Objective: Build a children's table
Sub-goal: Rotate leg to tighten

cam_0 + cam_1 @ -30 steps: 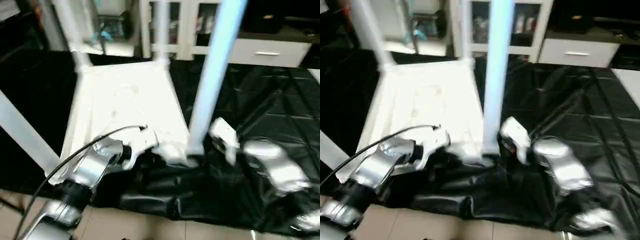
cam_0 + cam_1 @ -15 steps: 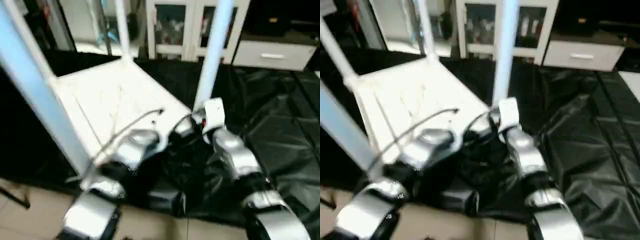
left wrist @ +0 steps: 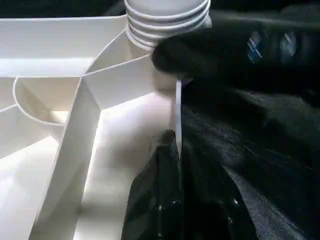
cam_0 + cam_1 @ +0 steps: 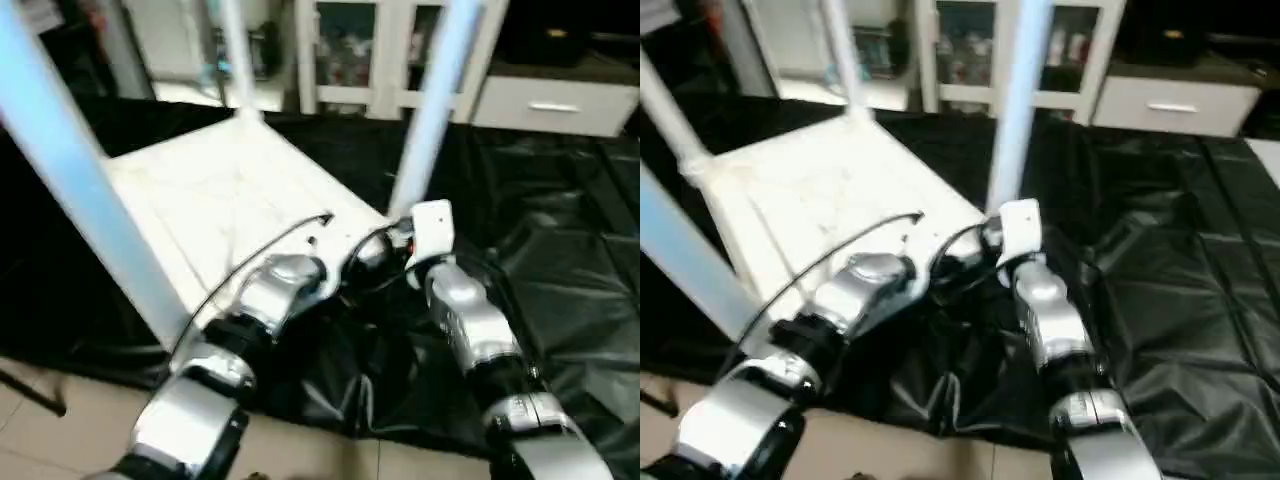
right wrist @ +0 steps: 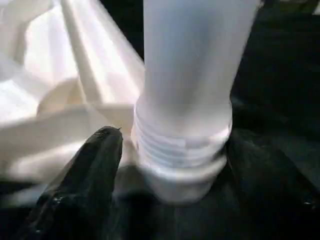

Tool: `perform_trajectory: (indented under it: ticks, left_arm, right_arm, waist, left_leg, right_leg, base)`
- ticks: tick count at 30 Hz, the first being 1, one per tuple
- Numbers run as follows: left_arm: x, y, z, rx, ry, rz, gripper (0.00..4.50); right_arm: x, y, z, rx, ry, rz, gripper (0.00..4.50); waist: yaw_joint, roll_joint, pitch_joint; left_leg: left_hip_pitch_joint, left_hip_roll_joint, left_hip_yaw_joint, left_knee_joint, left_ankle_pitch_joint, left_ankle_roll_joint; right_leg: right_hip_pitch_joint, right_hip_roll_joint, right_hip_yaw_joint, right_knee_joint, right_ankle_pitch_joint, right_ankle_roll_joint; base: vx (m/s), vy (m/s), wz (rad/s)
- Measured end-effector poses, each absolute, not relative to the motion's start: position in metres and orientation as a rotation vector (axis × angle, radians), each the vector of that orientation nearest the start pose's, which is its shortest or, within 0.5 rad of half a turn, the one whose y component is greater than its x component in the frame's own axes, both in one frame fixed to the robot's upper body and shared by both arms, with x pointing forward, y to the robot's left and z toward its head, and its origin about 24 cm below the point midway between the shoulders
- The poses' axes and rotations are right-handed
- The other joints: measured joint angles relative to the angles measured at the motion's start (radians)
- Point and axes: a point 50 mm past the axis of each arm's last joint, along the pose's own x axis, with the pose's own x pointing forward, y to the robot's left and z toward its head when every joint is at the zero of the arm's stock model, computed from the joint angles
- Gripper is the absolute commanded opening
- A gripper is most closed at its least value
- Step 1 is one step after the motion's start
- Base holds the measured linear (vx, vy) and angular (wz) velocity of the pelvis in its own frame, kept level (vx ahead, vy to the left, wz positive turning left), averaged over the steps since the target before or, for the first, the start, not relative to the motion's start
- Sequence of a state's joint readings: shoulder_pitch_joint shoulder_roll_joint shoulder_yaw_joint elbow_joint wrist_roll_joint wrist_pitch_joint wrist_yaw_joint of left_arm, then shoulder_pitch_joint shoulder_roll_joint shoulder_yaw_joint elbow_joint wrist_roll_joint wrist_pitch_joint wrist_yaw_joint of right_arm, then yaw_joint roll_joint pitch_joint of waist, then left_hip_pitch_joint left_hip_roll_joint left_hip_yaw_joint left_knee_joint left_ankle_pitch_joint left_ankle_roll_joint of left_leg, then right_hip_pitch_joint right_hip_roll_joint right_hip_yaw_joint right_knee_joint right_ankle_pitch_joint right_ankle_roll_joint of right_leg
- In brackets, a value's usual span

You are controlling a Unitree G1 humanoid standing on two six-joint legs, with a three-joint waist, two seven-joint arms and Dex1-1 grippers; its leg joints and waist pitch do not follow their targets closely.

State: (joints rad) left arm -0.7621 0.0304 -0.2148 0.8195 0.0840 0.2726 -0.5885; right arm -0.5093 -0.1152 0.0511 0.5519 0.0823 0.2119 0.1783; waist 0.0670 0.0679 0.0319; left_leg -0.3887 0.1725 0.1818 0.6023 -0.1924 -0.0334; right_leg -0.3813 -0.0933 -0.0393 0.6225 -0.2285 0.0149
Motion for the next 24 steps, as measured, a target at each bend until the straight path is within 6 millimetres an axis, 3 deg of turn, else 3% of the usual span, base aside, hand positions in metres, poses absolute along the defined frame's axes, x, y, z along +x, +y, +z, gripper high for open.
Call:
perform_trajectory:
  ticks: [6,9,12,14,17,24]
  left_arm:
    - [0.338,0.081,0.046,0.307,0.448,-1.002,0.00]
    - [0.332,0.094,0.047,0.329,0.466,-1.092,0.00]
    - [0.323,0.103,0.048,0.340,0.481,-1.198,0.00]
    - [0.317,0.109,0.048,0.343,0.498,-1.262,0.00]
    - [0.312,0.110,0.049,0.349,0.510,-1.320,0.00]
    - [0.308,0.107,0.051,0.356,0.528,-1.345,0.00]
  right_arm:
    - [0.325,-0.168,0.065,-0.123,0.250,0.535,4.28]
    - [0.314,-0.178,0.075,-0.170,0.251,0.679,4.35]
    - [0.300,-0.189,0.077,-0.204,0.291,0.817,4.35]
    - [0.291,-0.195,0.081,-0.232,0.323,0.918,4.35]
    - [0.282,-0.200,0.084,-0.273,0.378,1.037,4.35]
    - [0.285,-0.182,0.075,-0.315,0.400,1.132,4.35]
  waist:
    - [0.005,0.003,0.001]
    - [0.002,0.004,0.001]
    - [0.007,0.002,0.002]
    - [0.019,0.002,0.002]
    - [0.031,0.000,0.002]
    - [0.028,0.000,0.002]
  left_leg:
    - [0.000,0.001,0.000,-0.002,0.001,0.002]
    - [-0.001,0.001,0.000,-0.002,0.001,0.002]
    - [-0.003,0.001,0.001,-0.002,0.000,0.003]
    - [-0.003,0.001,0.002,-0.002,0.000,0.004]
    - [-0.003,0.001,0.002,-0.001,0.000,0.004]
    - [-0.003,0.001,0.003,0.000,0.000,0.004]
  right_leg:
    - [0.001,0.001,-0.001,-0.005,0.000,0.001]
    - [0.001,0.001,-0.001,-0.007,0.000,0.001]
    - [0.001,0.001,-0.001,-0.009,0.000,0.001]
    - [0.001,0.000,-0.001,-0.010,0.000,0.001]
    - [0.001,0.000,-0.001,-0.009,0.000,0.000]
    - [0.000,-0.001,0.000,-0.007,0.000,0.000]
  base:
    - [0.000,0.000,0.00]
    - [0.000,0.000,0.00]
    - [0.000,0.000,0.00]
    - [0.000,0.000,0.00]
    - [0.000,0.000,0.00]
    - [0.000,0.000,0.00]
